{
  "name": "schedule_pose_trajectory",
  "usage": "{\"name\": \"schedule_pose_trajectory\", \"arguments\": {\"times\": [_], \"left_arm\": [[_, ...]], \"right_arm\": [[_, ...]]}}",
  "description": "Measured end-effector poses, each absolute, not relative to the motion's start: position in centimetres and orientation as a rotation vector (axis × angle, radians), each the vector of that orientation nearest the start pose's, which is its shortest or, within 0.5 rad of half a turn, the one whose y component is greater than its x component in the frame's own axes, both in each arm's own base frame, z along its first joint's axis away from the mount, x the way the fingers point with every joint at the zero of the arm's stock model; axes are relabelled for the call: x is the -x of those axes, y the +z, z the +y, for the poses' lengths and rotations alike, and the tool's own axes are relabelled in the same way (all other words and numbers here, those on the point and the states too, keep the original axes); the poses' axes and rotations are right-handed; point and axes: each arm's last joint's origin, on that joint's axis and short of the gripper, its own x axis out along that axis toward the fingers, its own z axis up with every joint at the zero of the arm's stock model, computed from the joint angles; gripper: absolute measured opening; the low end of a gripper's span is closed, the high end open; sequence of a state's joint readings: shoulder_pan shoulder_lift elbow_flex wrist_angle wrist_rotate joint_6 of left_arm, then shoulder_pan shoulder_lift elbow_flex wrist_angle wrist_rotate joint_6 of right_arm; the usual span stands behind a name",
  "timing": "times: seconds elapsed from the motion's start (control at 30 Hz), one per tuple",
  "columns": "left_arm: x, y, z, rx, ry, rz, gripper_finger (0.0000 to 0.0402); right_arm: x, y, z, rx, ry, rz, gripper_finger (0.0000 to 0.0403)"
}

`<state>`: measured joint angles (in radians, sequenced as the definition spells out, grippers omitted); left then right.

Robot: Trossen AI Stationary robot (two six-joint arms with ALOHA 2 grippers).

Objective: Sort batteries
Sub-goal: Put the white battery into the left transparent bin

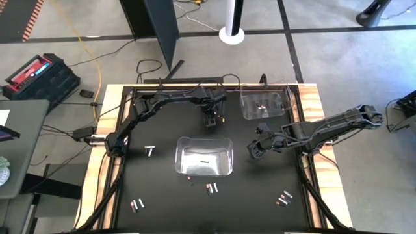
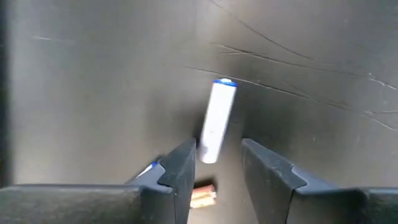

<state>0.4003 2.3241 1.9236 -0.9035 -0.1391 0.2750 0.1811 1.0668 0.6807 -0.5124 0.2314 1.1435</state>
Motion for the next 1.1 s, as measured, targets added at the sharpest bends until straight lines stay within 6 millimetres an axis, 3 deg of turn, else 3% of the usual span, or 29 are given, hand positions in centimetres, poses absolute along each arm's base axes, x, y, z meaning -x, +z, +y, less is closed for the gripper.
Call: {"name": "schedule_pose_trajectory", "arguments": {"times": [0.23,0.6,1.1], "left_arm": [[-43.66,16.28,18.81,-0.067,0.270,1.353,0.0098],[-43.68,16.27,18.80,-0.113,0.229,1.359,0.0030],[-43.68,16.27,18.78,-0.130,0.211,1.361,0.0021]], "right_arm": [[-19.97,22.29,2.97,-0.883,-0.534,0.739,0.0127],[-19.97,22.29,2.97,-0.883,-0.534,0.739,0.0127],[-19.97,22.30,2.97,-0.883,-0.534,0.738,0.0127]]}}
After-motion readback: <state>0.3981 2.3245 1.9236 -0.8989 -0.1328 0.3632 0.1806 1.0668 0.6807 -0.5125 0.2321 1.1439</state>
